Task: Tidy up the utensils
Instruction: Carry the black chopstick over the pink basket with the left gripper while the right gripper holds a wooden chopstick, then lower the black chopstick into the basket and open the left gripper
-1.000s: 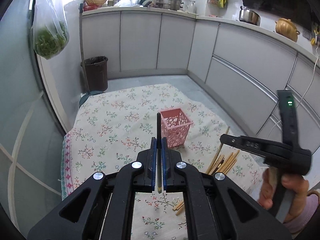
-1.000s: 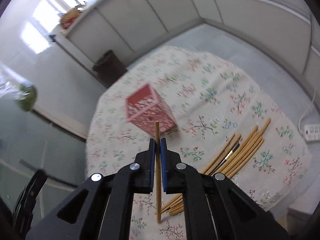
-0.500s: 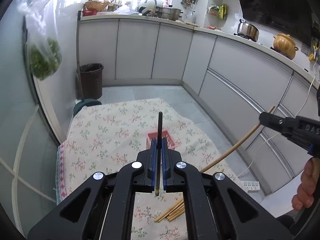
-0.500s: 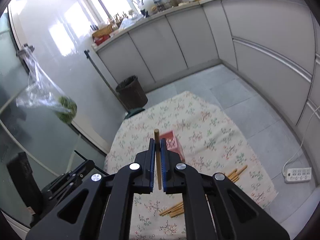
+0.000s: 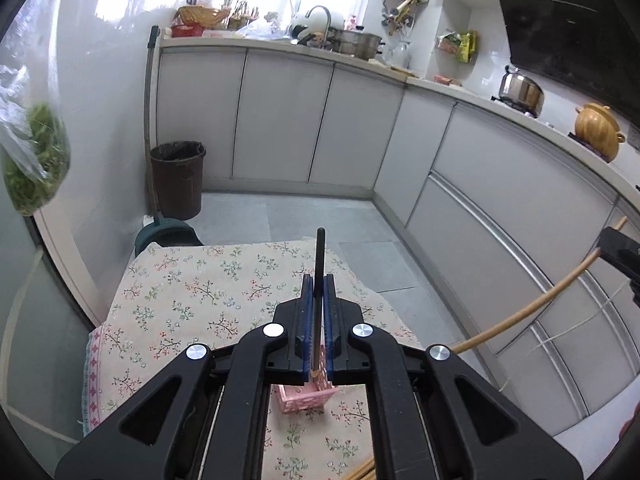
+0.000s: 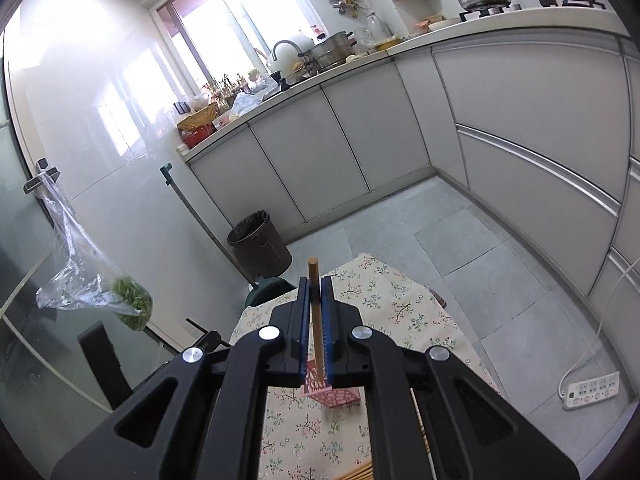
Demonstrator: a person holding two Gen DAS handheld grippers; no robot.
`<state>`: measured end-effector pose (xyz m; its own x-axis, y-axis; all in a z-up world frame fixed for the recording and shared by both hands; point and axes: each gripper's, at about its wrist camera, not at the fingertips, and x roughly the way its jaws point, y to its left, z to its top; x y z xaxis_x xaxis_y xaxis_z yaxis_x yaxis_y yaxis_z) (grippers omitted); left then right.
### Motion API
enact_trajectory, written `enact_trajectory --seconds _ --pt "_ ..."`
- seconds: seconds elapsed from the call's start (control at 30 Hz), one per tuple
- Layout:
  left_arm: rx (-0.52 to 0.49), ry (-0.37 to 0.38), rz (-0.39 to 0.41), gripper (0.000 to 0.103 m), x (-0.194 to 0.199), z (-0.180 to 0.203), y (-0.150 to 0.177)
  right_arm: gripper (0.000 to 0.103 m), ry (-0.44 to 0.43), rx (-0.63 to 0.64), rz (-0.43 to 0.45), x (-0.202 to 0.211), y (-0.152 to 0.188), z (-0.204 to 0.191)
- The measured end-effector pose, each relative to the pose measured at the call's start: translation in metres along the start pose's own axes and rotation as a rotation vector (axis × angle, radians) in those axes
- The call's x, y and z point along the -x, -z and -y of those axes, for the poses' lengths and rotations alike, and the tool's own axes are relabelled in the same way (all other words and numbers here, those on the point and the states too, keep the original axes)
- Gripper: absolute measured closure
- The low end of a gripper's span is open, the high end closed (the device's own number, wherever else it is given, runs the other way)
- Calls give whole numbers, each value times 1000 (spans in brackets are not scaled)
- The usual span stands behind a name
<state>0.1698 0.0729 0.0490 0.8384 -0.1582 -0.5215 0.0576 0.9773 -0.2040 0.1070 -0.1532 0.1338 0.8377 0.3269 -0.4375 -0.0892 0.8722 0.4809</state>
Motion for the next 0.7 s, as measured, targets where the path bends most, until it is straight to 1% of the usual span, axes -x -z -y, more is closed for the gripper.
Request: enact_trajectory --seconds 0.1,0.2,0.23,0.27,0.4,0.5,0.53,0.63,0.7 --pt "14 -13 -36 99 -28 -6 7 97 6 -4 -14 -18 2 4" --pt "45 24 -104 97 -50 -14 18 97 13 -12 -36 -37 7 9" --pt "59 48 -123 91 -54 -17 22 97 16 -13 -41 -43 9 10" --pt "61 55 -122 86 -53 -18 25 97 18 -15 -47 -49 11 10" --pt "36 41 -70 85 -36 -19 30 97 32 -11 -61 -67 14 11" --pt "81 46 -52 84 -21 -28 30 97 39 -2 -66 -75 16 10" --pt "96 39 -47 83 -17 -32 30 97 39 -3 -66 -77 17 9" --pt "152 0 -29 77 0 -46 35 97 37 -3 -71 -84 19 6" --pt "192 -16 -27 76 9 -58 40 97 37 2 -70 -87 21 3"
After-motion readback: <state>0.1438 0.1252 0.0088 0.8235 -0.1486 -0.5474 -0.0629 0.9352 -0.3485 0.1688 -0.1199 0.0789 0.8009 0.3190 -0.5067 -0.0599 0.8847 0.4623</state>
